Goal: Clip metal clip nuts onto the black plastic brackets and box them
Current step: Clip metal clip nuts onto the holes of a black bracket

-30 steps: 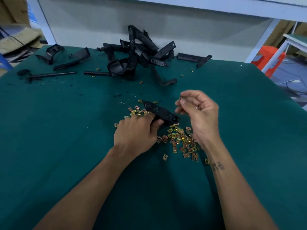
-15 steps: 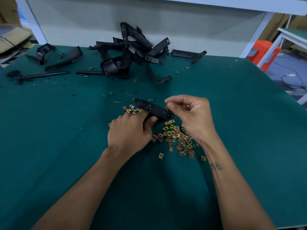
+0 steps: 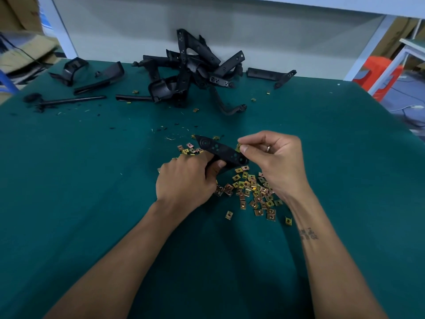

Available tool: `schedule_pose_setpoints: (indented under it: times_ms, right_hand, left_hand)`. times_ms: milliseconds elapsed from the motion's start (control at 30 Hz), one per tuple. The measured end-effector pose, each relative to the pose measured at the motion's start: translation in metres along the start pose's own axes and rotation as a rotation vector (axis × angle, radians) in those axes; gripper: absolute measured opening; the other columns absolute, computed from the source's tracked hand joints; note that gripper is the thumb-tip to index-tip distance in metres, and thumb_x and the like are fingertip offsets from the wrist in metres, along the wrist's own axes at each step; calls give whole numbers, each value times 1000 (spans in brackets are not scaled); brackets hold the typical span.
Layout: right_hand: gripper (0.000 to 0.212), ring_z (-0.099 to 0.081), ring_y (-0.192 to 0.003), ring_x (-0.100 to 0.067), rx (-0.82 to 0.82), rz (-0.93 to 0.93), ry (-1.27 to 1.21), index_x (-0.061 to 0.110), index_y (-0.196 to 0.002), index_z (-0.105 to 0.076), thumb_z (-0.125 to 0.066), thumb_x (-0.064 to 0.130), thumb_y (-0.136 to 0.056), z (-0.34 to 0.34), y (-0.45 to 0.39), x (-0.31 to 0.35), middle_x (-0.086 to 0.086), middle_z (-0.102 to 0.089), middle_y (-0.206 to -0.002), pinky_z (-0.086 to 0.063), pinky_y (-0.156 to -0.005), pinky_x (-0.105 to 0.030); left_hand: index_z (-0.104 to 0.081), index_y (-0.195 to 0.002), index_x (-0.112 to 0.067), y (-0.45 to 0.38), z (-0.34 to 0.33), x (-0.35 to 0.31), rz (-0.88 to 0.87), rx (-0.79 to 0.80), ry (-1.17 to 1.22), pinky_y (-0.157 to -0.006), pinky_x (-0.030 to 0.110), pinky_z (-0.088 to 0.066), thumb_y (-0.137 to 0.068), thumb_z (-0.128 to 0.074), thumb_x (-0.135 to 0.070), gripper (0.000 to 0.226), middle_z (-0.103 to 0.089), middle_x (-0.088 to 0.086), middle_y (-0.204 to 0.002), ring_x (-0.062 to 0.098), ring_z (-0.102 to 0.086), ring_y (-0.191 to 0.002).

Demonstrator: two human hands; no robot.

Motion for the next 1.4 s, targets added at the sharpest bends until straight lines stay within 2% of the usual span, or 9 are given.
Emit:
schedule_pose_setpoints:
  times_ms: [233,600,867,1000,1067,1133,1267,1333,1400]
  right_hand:
    - [19,-70,-73,-8,-70,-70,-121,18,-80,-78,-79,-2,-83,-4,1,-9,0,-77,-77,-54,-72,-19]
    - [14,-64,-67,-4,-155,-77,-68,20,-79,-76,-79,8,-84,-7,3,-12,3,-74,-73,-53,-66,-18]
    - [12,-62,-65,-2,-68,-73,20,24,-72,-76,-76,14,-79,-9,1,-11,5,-74,-72,-49,-64,-17]
    - [8,-68,-78,-12,-25,-51,-28,28,-73,-77,-73,23,-78,-11,2,-8,-1,-76,-80,-56,-77,-31]
    - [14,-71,-90,-19,13,-41,-83,28,-72,-77,-65,30,-79,-12,3,-6,-3,-76,-85,-57,-90,-44]
    - [22,-70,-94,-21,22,-50,-122,28,-69,-77,-57,34,-77,-13,1,-7,-3,-75,-86,-55,-95,-48]
    - [25,-65,-87,-23,42,-25,-79,27,-62,-72,-54,34,-78,-19,1,-4,-12,-70,-83,-50,-84,-44]
    - [26,-59,-81,-26,63,12,-13,30,-58,-65,-54,28,-82,-24,2,-2,-20,-65,-81,-45,-77,-43]
    - [31,-57,-81,-27,65,11,1,29,-56,-62,-53,21,-85,-26,1,-1,-19,-63,-78,-42,-76,-42]
  left_hand:
    - [-65,-99,-25,-1,1,2,10,4,-4,-56,35,-33,-100,-45,-55,36,-67,10,-74,43,-62,-67]
    - [-63,-105,-32,-1,-4,8,68,32,17,-58,37,-42,-100,-39,-60,38,-69,7,-79,41,-64,-73]
    - [-65,-108,-33,-1,-7,9,79,45,0,-59,37,-38,-100,-39,-62,40,-70,9,-83,41,-64,-77]
    - [-63,-108,-32,-1,-7,10,94,53,24,-60,39,-43,-100,-38,-62,40,-69,9,-84,42,-63,-77]
    - [-62,-107,-31,-1,-7,11,103,59,36,-62,40,-47,-100,-38,-62,39,-68,10,-81,42,-63,-76]
    - [-62,-106,-31,0,-6,11,97,50,39,-61,40,-46,-100,-38,-62,40,-67,10,-80,42,-63,-74]
    - [-63,-106,-31,1,-6,8,80,49,40,-60,38,-39,-100,-35,-62,42,-69,11,-83,43,-63,-75]
    - [-64,-107,-32,0,-6,8,75,50,39,-59,36,-37,-100,-36,-62,42,-69,10,-84,42,-63,-76]
    - [-64,-107,-33,1,-6,9,80,49,43,-59,36,-36,-100,-36,-62,41,-70,9,-84,42,-63,-76]
Point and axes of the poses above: each hand's wrist, its own y-axis away from the middle knuckle, its own z-axis out of the back of the hand, x = y × z, the point moved 8 cm from there along -y, towards the middle knuckle
